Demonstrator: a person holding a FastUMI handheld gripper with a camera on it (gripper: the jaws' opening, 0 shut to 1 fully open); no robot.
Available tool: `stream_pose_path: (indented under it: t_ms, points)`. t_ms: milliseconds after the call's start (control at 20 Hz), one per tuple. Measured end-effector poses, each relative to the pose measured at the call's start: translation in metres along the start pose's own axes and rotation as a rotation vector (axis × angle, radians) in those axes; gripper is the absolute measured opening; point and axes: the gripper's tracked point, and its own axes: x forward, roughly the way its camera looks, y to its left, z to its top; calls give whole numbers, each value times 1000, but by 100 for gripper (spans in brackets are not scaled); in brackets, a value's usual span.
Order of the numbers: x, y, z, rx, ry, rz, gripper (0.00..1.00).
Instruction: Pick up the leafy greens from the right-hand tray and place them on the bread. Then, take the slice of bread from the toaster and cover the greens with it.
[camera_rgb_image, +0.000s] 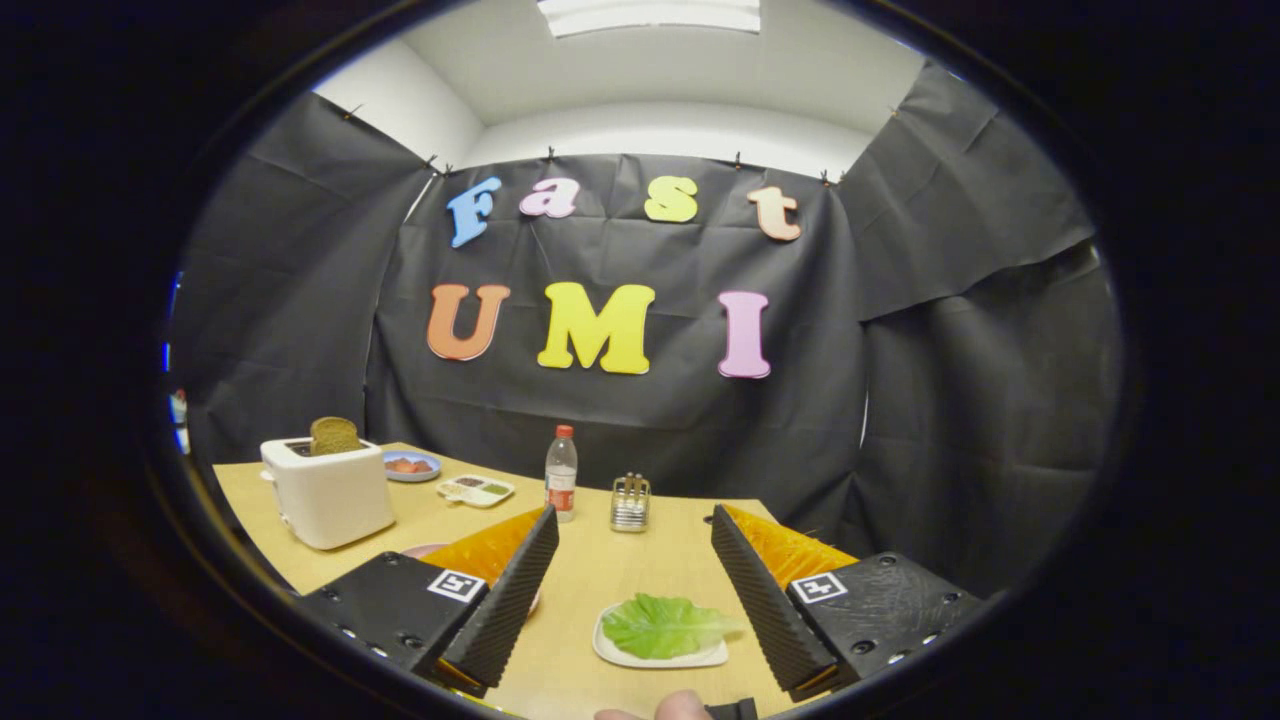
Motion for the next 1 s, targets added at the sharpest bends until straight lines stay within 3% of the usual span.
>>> stream_pose_path:
  t_ms: [550,800,1000]
  points:
    - [14,-51,-32,68,118,-21,95]
    - [23,-99,-70,198,262,-53,95]
    - [36,-102,-116,411,449,-6,95]
